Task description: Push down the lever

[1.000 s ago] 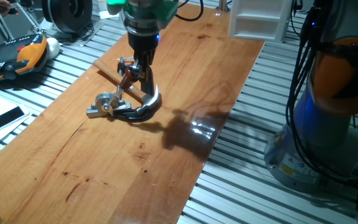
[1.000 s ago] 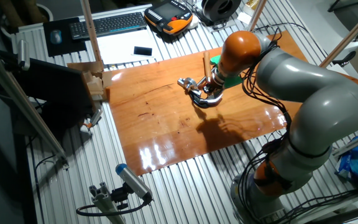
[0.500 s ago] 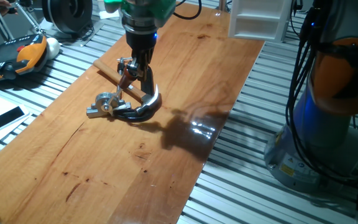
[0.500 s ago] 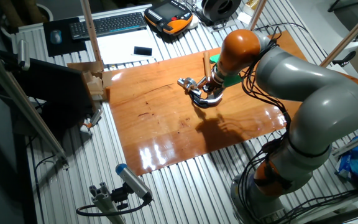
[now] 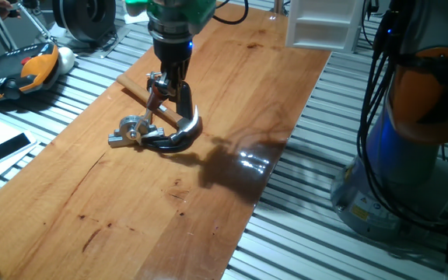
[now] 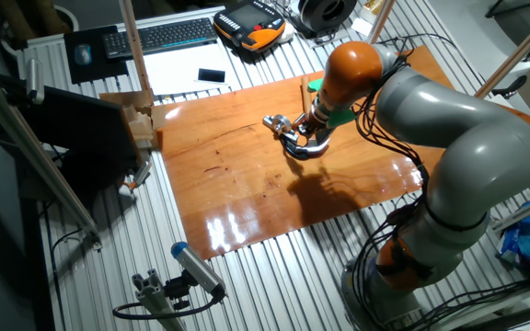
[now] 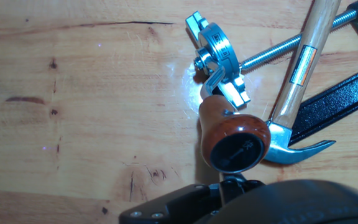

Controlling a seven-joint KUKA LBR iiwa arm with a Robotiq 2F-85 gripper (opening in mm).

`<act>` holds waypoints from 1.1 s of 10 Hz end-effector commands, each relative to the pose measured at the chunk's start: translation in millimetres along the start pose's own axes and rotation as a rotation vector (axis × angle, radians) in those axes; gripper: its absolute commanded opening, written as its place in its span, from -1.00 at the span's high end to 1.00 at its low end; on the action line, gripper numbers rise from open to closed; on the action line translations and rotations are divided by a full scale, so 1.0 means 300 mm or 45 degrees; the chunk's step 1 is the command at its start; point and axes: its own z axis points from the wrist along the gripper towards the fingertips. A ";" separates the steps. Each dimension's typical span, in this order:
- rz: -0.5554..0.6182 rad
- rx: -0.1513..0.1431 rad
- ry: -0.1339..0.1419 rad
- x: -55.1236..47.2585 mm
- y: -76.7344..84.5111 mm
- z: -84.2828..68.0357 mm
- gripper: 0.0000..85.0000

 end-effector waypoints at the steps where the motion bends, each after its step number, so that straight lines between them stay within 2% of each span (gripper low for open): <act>1: -0.001 0.003 0.003 -0.003 0.000 -0.004 1.00; 4: -0.011 0.010 0.006 0.008 -0.017 -0.013 1.00; 6: -0.015 0.007 0.006 0.002 -0.033 -0.022 1.00; 8: -0.017 0.027 0.014 -0.013 -0.025 -0.033 1.00; 11: -0.008 0.017 0.021 -0.027 -0.007 -0.028 1.00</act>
